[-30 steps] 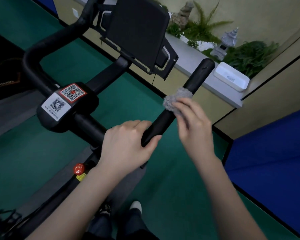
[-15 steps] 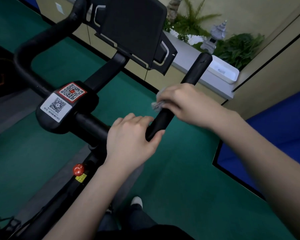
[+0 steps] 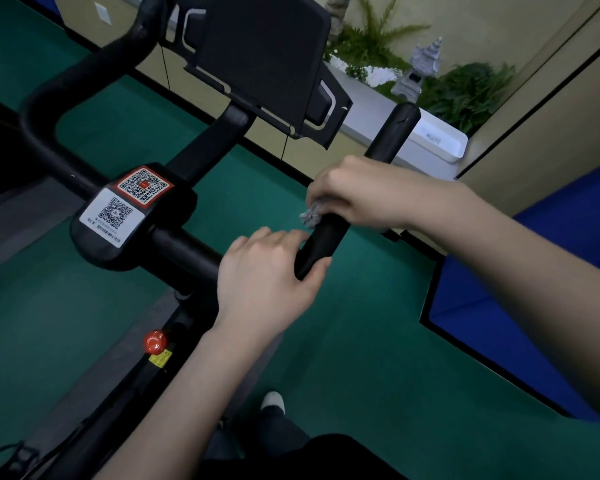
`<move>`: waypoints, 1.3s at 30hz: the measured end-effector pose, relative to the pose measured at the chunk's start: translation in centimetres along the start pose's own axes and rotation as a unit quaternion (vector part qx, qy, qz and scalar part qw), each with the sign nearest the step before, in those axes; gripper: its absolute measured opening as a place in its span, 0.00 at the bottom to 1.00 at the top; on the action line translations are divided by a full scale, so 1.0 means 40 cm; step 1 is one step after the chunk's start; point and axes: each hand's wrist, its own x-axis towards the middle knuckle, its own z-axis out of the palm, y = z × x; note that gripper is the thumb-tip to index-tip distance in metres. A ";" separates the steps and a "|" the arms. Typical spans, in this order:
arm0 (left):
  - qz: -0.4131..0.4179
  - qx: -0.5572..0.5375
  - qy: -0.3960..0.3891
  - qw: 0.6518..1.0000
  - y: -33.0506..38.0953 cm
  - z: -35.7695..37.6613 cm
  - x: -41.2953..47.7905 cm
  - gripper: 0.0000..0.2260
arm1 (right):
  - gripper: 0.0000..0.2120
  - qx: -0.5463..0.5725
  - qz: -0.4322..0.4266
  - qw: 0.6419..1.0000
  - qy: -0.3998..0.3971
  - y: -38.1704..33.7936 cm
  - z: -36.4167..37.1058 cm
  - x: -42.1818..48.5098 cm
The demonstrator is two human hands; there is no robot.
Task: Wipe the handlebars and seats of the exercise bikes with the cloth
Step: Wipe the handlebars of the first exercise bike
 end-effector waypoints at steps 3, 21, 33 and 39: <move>0.001 0.001 -0.001 1.000 -0.001 -0.001 0.000 0.17 | 0.08 -0.029 0.028 0.999 0.013 0.015 -0.014 0.012; -0.013 -0.049 -0.033 0.998 0.017 -0.003 0.047 0.21 | 0.08 0.116 0.070 0.857 0.497 0.031 0.213 -0.074; -0.021 -0.134 -0.049 0.990 0.039 0.019 0.092 0.16 | 0.08 0.314 0.252 0.619 0.674 -0.102 0.322 -0.020; -0.023 -0.143 -0.036 0.989 0.042 0.027 0.095 0.15 | 0.06 0.503 0.332 0.470 0.644 -0.099 0.302 0.005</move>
